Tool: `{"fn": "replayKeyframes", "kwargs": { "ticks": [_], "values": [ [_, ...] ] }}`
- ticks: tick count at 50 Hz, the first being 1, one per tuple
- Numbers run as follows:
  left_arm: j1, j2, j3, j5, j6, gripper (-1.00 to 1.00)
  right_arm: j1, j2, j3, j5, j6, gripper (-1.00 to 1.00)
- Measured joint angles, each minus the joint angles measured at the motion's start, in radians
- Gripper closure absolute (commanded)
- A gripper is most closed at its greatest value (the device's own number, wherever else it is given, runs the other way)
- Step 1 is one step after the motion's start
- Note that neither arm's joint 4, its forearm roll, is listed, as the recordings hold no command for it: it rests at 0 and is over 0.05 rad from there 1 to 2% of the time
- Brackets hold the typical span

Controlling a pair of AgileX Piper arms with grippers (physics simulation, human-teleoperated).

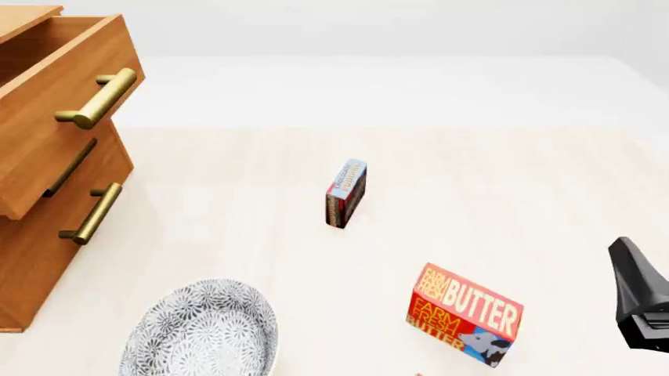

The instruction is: Put the chocolate pudding in the top drawer of the cabinet and close it.

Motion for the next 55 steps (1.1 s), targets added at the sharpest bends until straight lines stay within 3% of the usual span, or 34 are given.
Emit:
{"fn": "replayKeyframes", "kwargs": {
  "ticks": [24, 55],
  "values": [
    [0.003, 0.059, 0.044, -0.039, -0.052, -1.0, 0.0, 0.0, 0.0, 0.0, 0.0, -1.0],
    [-0.008, 0.126, 0.092, -0.103, -0.065, -1.0, 0.0, 0.0, 0.0, 0.0, 0.0, -1.0]
  ]
}}
